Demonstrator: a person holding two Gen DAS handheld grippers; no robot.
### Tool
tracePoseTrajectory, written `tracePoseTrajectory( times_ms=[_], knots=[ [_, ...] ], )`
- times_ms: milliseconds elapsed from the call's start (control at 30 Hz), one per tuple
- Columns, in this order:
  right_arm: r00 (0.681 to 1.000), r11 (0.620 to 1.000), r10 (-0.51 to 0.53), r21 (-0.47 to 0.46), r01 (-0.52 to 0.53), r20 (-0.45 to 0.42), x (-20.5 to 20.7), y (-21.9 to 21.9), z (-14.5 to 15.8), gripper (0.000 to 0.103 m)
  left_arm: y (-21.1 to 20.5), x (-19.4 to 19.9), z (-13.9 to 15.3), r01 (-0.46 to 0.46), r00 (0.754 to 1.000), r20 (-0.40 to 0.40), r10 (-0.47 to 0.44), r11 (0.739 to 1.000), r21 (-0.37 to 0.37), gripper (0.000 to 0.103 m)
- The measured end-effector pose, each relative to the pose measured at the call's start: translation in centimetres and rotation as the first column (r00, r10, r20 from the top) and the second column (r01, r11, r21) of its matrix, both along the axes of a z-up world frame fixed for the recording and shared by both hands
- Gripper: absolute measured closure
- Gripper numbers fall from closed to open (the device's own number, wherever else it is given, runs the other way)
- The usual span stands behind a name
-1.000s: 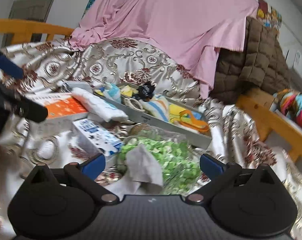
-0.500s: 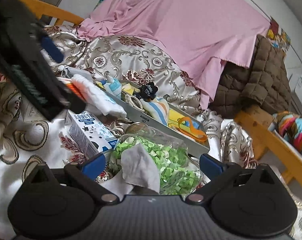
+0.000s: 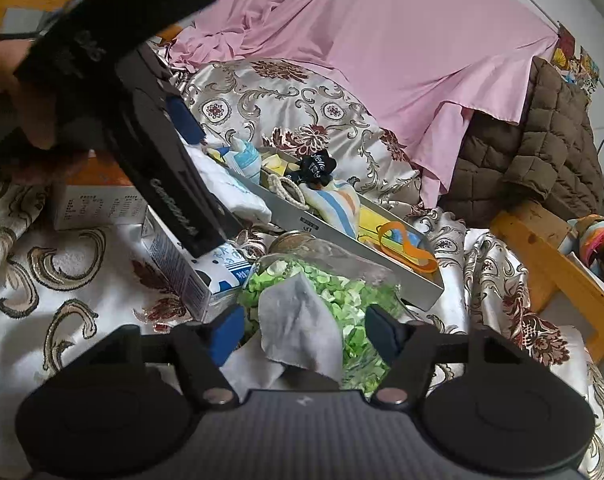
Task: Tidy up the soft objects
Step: 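Grasp the white towel with the left tool while the right tool grasps the grey cloth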
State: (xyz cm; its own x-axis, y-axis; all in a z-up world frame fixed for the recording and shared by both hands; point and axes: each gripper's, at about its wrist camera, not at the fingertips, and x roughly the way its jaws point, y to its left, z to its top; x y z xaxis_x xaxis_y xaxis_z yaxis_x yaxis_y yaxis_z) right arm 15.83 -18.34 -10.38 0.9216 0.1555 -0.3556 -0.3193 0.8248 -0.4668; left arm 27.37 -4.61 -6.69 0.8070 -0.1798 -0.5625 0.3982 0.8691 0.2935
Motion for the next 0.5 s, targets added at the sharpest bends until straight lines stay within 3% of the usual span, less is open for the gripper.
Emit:
tracePoseTrajectory(
  times_ms=[133, 333, 433, 500],
  knots=[
    [1.0, 1.0, 0.003, 0.015, -0.004, 0.013, -0.1, -0.2, 0.1, 0.046, 0.3, 0.7, -0.4, -0.019, 1.0, -0.014, 0.02, 1.0, 0.007, 0.013],
    [1.0, 1.0, 0.013, 0.006, -0.013, 0.014, -0.3, 0.0, 0.2, 0.053, 1.0, 1.0, -0.5, -0.039, 0.999, -0.035, 0.039, 0.999, 0.0, 0.026],
    [1.0, 1.0, 0.007, 0.008, -0.008, 0.017, -0.2, -0.1, 0.3, 0.058, 1.1, 1.0, -0.3, -0.04, 0.998, -0.041, 0.039, 0.999, -0.01, 0.036],
    [1.0, 1.0, 0.002, 0.014, -0.002, 0.018, -0.2, -0.1, 0.3, 0.062, 1.2, 1.0, -0.3, -0.044, 0.998, -0.049, 0.043, 0.999, -0.018, 0.053]
  ],
)
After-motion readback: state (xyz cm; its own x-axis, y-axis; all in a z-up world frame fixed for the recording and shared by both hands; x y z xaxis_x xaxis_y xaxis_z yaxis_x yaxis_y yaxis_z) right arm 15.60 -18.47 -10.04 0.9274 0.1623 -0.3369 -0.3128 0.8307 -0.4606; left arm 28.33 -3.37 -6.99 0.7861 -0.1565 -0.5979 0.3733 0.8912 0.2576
